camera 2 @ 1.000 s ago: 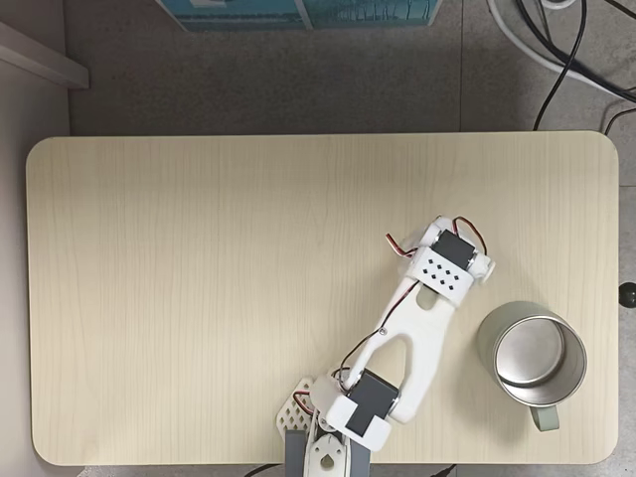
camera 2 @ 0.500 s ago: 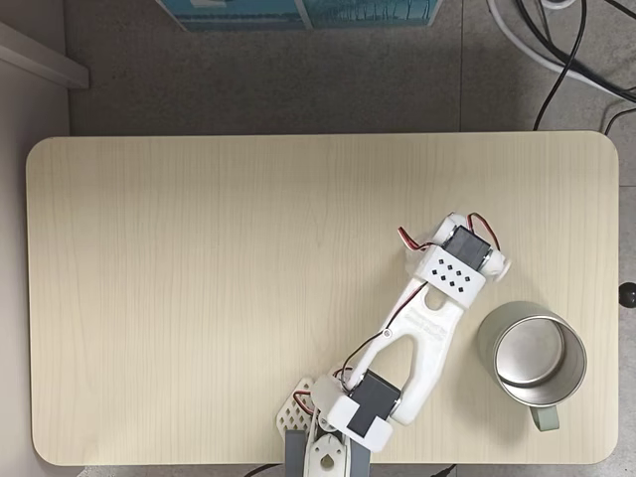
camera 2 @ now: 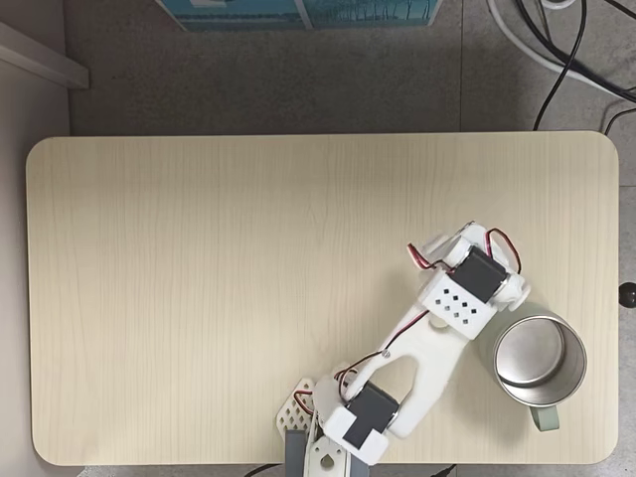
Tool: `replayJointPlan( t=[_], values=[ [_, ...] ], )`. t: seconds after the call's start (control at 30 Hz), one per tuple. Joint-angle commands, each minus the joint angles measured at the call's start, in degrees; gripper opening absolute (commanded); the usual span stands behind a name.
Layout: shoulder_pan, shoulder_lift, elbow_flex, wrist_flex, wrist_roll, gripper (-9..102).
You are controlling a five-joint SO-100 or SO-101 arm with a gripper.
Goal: Grasp a dressing and put it in the cup.
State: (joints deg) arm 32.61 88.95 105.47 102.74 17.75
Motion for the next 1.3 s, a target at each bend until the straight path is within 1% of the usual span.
replayJointPlan(
  t=[0.0, 0.33, 0.7, 0.93, 1.27],
  values=[
    [3.96, -5.36, 1.49, 2.20, 1.05, 0],
    [18.54, -12.48, 2.55, 2.20, -4.04, 0],
    [31.73, -7.03, 3.60, 2.02, -14.85, 0],
    [33.57, -2.37, 4.13, 1.14, -17.58, 0],
    [34.63, 1.67, 3.96, -3.16, -18.02, 2]
  ],
)
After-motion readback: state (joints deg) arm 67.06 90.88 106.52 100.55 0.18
